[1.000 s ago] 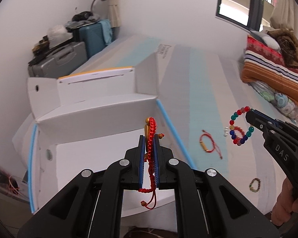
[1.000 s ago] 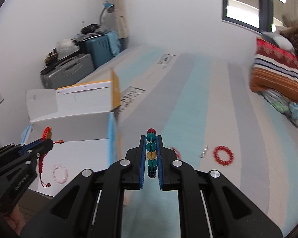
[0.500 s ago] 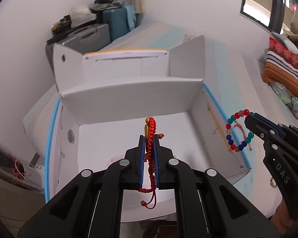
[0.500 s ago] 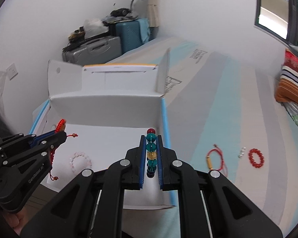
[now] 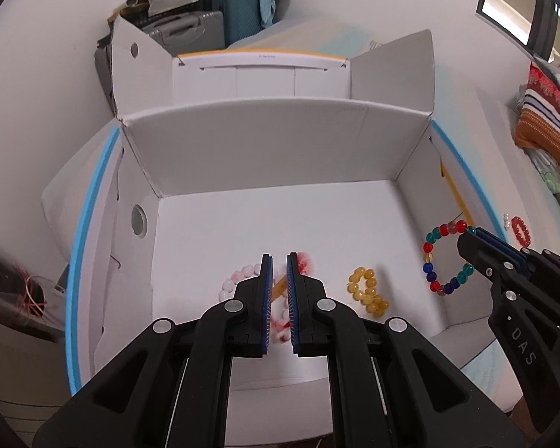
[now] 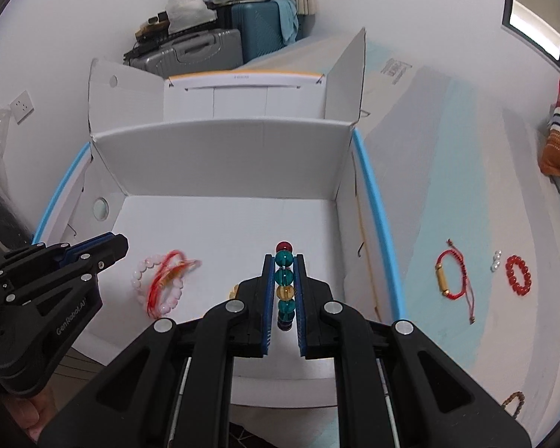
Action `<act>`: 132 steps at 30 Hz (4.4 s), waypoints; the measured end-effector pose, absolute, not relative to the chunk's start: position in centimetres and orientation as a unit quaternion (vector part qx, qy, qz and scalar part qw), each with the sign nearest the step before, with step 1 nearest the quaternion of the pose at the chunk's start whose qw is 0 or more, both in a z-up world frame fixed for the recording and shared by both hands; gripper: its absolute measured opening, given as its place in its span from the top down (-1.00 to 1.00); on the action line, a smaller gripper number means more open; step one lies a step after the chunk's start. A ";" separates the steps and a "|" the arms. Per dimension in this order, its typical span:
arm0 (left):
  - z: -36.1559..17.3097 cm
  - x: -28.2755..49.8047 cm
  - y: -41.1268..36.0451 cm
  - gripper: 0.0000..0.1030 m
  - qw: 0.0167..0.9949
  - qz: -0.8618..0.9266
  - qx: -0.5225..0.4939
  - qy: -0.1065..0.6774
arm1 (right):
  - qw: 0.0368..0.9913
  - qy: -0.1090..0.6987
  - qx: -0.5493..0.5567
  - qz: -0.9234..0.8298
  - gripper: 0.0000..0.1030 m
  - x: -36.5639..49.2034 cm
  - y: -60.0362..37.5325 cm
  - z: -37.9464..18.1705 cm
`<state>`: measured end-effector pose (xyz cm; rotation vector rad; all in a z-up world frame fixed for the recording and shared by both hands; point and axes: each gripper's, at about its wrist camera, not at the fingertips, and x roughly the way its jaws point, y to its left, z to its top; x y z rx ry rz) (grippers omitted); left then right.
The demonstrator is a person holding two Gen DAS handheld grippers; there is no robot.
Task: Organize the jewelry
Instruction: 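Open both tools to drop the bracelets into the box, then withdraw, then move both open tools back over the red bracelets on the bed, then grasp the red cord gold-bead bracelet with the left tool while the right tool grasps the red bead bracelet, then carry the red cord and red bead bracelets with both tools over the box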
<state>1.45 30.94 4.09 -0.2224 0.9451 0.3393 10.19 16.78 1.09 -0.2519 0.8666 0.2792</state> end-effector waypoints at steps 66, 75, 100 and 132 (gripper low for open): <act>4.1 15.9 0.4 -0.89 0.900 0.016 -0.003 0.436 | 0.920 0.386 0.019 -0.067 -0.85 15.0 -21.2 7.1; -1.5 20.7 1.1 -0.89 0.889 0.032 -0.023 0.456 | 0.906 0.420 0.026 -0.055 -0.73 20.0 -22.5 0.6; -7.2 23.2 2.6 0.08 0.866 0.048 -0.002 0.497 | 0.874 0.479 0.000 -0.080 0.61 23.9 -22.9 -6.7; -4.2 21.1 3.4 0.78 0.874 0.027 -0.041 0.483 | 0.896 0.437 0.004 -0.077 0.75 21.2 -21.7 -2.3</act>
